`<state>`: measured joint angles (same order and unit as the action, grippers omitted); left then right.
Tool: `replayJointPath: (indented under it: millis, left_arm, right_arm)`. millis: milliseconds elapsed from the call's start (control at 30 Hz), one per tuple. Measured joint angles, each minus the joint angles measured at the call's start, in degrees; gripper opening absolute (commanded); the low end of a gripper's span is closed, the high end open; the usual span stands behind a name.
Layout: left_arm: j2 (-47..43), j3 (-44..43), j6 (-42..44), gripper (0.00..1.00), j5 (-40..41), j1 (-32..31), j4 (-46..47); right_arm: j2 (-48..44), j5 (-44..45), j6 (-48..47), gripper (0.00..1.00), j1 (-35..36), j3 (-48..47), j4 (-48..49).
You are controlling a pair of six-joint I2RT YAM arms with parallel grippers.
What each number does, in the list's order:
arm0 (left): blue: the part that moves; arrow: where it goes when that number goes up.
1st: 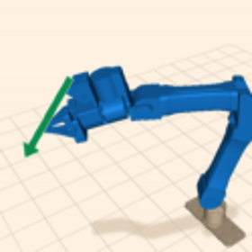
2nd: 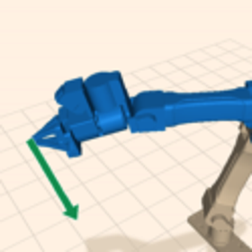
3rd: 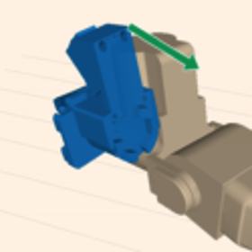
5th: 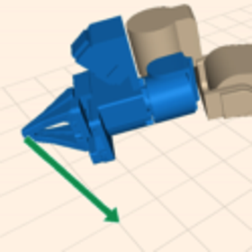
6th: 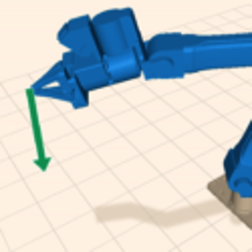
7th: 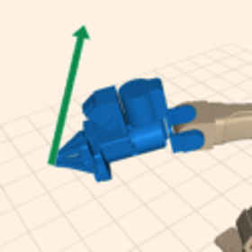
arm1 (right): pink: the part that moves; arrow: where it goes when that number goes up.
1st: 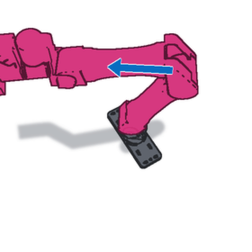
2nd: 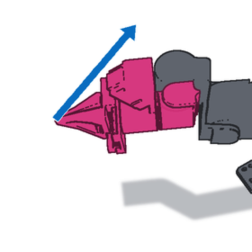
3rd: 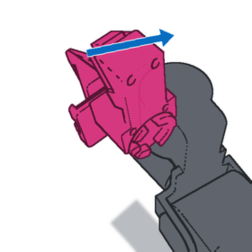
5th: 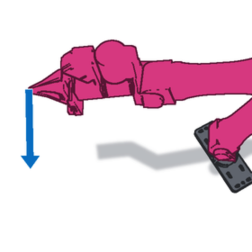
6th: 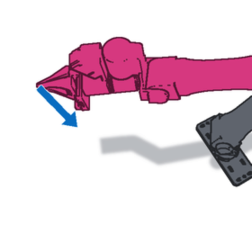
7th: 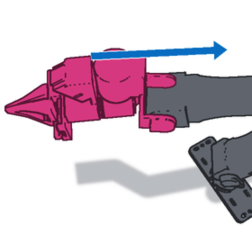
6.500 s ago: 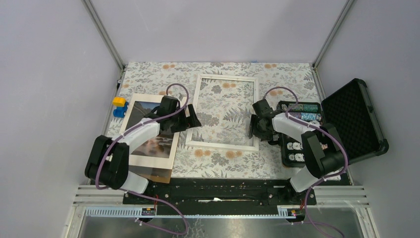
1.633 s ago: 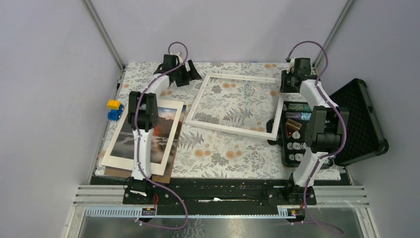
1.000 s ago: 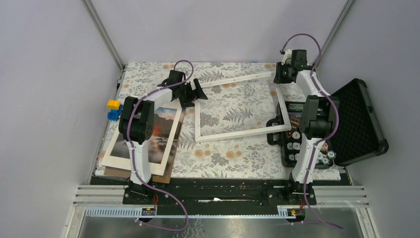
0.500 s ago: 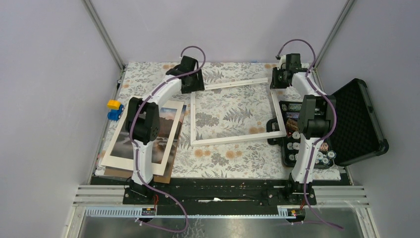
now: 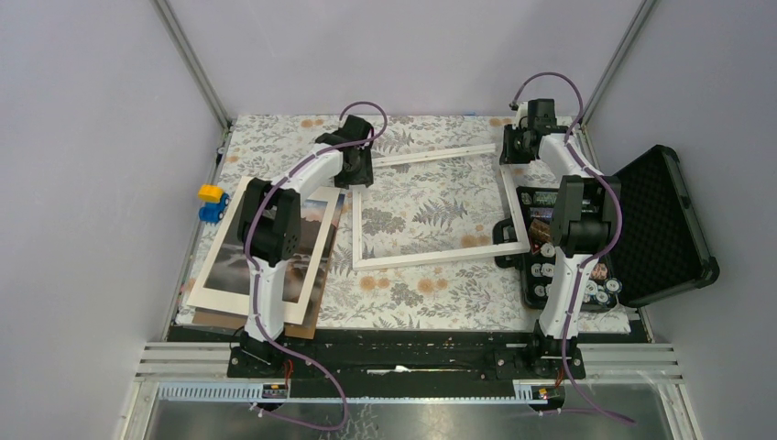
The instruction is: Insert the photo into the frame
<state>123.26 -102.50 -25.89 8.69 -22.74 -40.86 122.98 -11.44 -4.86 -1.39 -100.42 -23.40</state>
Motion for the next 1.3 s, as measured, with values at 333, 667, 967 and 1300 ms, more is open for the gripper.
replayJointPath:
  millis: [333,667,967,1300]
  left_arm:
    - [2.32,-0.02,0.35,0.45,0.98,0.15,-0.31]
    - [2.93,0.0,0.13,0.37,0.9,0.48,-0.63]
    - [2.69,0.76,-0.63,0.26,-1.42,1.44,0.28]
    - [0.2,5.42,-3.15,0.0,-5.95,3.65,4.94]
  right_arm:
    - [0.0,0.02,-0.02,0.0,0.02,0.0,0.0]
    - [0.0,0.02,-0.04,0.0,0.02,0.0,0.02]
    - [0.0,0.02,-0.07,0.0,0.02,0.0,0.04]
    - [0.0,0.0,-0.09,0.0,0.02,0.0,0.04]
